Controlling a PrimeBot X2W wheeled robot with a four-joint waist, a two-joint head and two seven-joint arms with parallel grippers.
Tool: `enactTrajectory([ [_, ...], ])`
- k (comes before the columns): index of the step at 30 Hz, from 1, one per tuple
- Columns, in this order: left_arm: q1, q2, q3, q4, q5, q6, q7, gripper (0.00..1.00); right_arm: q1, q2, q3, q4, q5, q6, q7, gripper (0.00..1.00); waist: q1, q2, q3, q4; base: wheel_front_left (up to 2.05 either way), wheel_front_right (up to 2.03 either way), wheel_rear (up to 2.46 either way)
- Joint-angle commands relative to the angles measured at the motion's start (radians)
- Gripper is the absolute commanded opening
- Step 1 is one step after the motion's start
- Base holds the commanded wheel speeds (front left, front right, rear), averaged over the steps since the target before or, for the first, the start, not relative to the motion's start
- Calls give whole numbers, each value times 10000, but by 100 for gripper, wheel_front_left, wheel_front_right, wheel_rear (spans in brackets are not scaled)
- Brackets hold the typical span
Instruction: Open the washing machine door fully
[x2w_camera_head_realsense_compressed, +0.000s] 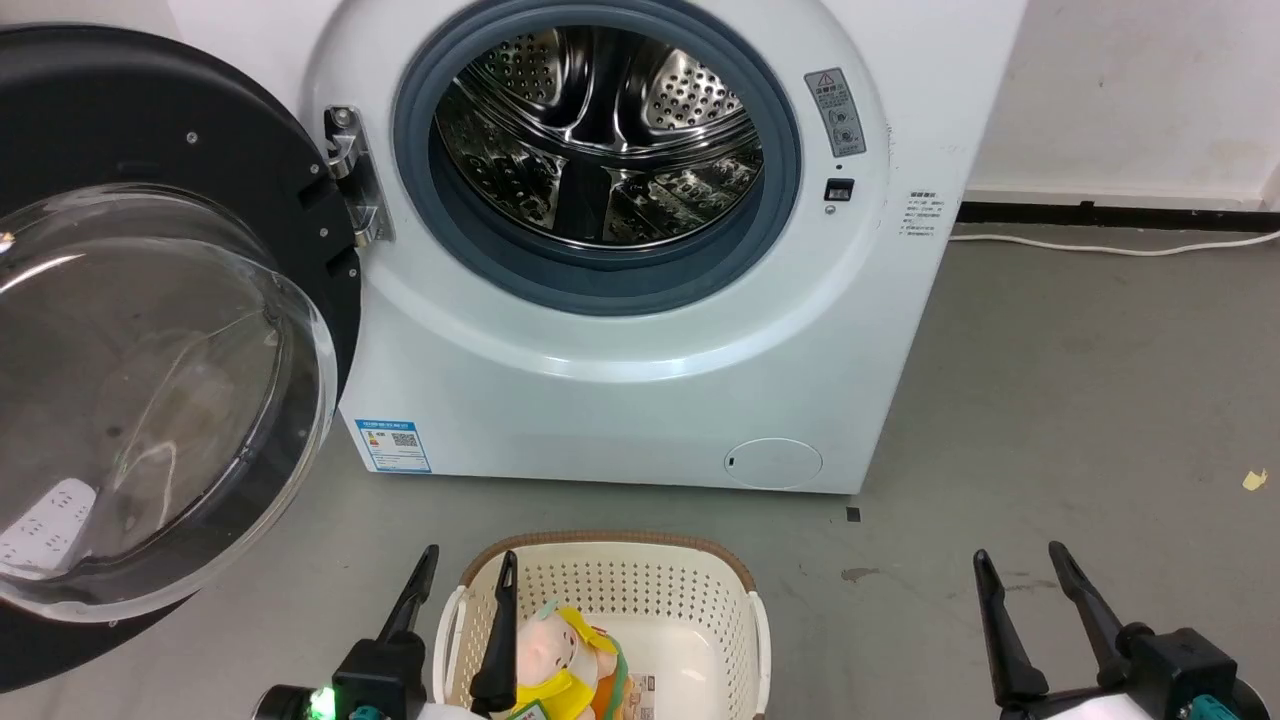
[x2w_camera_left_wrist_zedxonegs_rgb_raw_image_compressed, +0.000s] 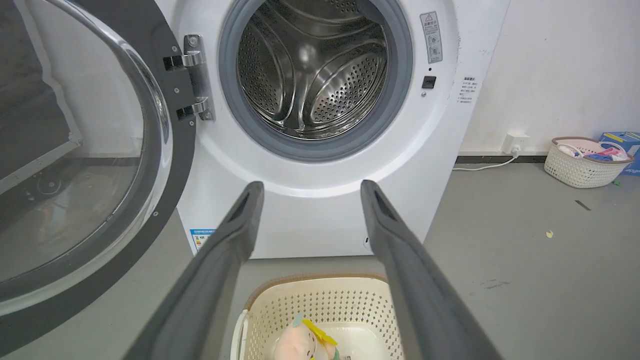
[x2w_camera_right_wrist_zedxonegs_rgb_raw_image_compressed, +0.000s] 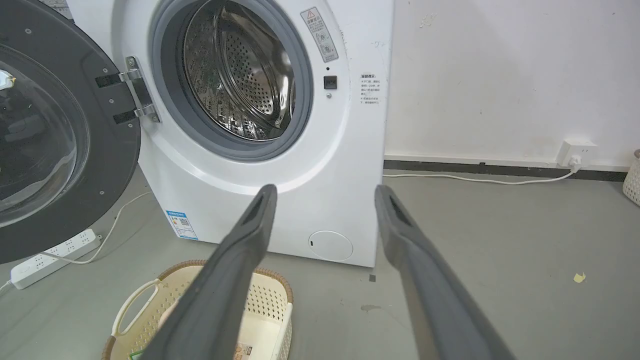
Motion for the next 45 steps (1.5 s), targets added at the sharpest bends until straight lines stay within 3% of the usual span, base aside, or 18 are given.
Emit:
enactTrajectory([
  [1,52,-57,5,-15,59,36,-55,100,17,52,-10,33,-78,8,-45,100,-1,-1,-3,0,0,0,0],
  [18,42,-111,101,38,98,17,-55,100,-37,55,-20,82,-46,8,-45,100,-1,-1,21,2,0,0,0],
  [19,0,-117,77,13,69,-4,0,0,-2,4,-19,73,-23,0,0,0,-1,-1,22,2,0,0,0],
  [45,-75,-139,397,-250,279,-103,498,0,-120,12,32,-213,-231,2,500,0,-1,-1,66,-170,0,0,0],
])
